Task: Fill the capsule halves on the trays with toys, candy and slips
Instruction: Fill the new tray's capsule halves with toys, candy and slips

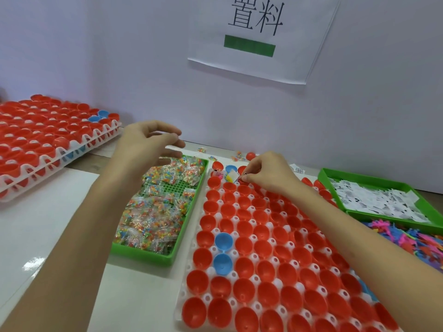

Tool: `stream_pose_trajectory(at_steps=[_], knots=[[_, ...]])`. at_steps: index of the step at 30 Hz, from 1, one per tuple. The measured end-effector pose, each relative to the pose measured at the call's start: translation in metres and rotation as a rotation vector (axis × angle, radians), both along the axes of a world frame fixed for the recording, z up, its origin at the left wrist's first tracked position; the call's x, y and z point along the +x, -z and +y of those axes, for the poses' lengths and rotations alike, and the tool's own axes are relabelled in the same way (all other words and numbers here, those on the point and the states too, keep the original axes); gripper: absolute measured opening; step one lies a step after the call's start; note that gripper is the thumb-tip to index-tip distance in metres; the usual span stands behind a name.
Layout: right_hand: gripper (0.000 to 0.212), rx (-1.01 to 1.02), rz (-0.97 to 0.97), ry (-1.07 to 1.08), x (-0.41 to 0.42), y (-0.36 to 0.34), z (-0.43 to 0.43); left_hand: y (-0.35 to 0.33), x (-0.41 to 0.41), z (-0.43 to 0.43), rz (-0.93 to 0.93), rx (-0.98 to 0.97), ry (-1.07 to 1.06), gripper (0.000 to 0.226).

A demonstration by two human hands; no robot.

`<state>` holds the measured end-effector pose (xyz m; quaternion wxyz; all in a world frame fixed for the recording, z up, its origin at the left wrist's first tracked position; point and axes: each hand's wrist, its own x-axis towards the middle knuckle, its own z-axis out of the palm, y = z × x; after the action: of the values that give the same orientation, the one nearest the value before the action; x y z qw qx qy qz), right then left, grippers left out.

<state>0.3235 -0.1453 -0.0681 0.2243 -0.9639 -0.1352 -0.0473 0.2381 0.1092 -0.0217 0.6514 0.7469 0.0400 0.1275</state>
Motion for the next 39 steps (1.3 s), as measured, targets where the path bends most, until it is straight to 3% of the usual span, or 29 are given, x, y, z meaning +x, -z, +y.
stream_pose_trajectory(at_steps=[10, 18, 23, 26, 29, 36, 39], knots=[[0.020, 0.011, 0.016, 0.039, 0.002, -0.006, 0.002, 0.025, 0.011, -0.004, 0.155, 0.317, 0.020, 0.008], [0.028, 0.189, -0.019, -0.037, -0.008, 0.001, -0.007, 0.042, 0.017, -0.008, 0.282, 0.661, 0.134, 0.025], [0.018, 0.264, -0.047, -0.016, -0.011, -0.008, -0.024, 0.047, 0.018, -0.016, 0.279, 0.712, 0.113, 0.019], [0.003, 0.269, -0.122, 0.105, -0.004, -0.016, -0.053, 0.049, 0.018, -0.019, 0.267, 0.715, 0.095, 0.020], [0.008, 0.217, -0.151, 0.261, 0.005, -0.019, -0.101, 0.052, 0.018, -0.022, 0.257, 0.729, 0.075, 0.021], [0.037, -0.095, 0.088, 0.623, -0.009, 0.010, -0.218, 0.051, 0.021, -0.021, 0.244, 0.724, 0.046, 0.024], [0.023, -0.078, 0.098, 0.627, -0.018, 0.018, -0.239, 0.051, 0.023, -0.018, 0.209, 0.732, 0.007, 0.025]])
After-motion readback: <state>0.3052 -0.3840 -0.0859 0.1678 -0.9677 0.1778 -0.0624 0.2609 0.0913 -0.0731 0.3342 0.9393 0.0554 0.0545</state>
